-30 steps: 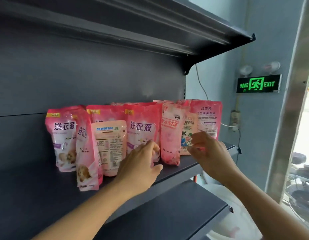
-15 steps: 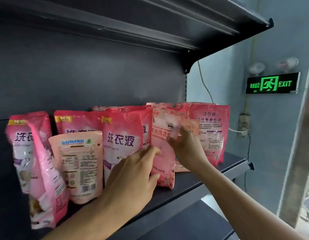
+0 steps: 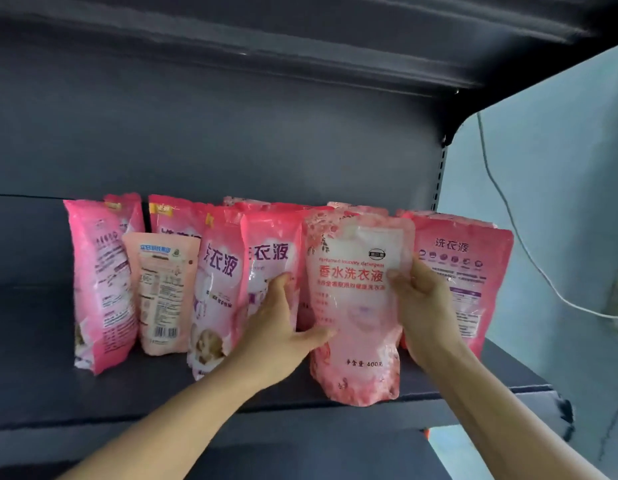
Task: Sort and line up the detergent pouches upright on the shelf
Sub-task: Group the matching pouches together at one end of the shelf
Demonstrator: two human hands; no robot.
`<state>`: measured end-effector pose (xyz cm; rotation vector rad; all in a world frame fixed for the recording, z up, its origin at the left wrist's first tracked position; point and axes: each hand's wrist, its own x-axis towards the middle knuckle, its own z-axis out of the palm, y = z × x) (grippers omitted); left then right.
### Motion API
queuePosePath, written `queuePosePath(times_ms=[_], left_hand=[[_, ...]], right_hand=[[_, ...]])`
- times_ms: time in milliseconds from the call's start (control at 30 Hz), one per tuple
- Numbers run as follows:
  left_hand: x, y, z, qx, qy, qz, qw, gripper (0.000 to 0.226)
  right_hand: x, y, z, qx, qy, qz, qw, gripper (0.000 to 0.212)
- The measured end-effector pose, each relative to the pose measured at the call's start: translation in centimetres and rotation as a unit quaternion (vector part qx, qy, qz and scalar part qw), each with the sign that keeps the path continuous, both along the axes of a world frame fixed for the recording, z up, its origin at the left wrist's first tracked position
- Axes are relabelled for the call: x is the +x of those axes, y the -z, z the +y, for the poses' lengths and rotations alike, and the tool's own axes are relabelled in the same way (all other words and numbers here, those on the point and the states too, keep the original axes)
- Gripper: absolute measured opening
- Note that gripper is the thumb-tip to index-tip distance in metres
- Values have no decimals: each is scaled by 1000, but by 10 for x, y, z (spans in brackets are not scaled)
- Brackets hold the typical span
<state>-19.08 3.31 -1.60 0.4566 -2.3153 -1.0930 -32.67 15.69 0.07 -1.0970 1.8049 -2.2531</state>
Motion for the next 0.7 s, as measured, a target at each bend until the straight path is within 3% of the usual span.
queuePosePath(times_ms=[100, 267, 367, 500, 600, 700], left_hand=[[-16, 3, 1, 131, 1, 1, 991, 112], [-36, 8, 20, 177, 19, 65, 982, 63], [-44, 11, 28, 207, 31, 110, 972, 60], [-48, 17, 28, 232, 54, 145, 960, 70], [-50, 19, 26, 228, 66, 160, 958, 67], [-49, 22, 22, 221, 64, 167, 959, 73]], right_hand=[[-8, 4, 7, -30, -57, 6, 998, 26], [-18, 5, 15, -20, -87, 46, 995, 30], [-20, 2, 21, 30, -57, 105, 992, 33], [-17, 2, 32, 94, 47, 172, 980, 36], [-15, 4, 47, 30, 230, 157, 960, 32], [-32, 7, 67, -14, 366, 110, 924, 48]])
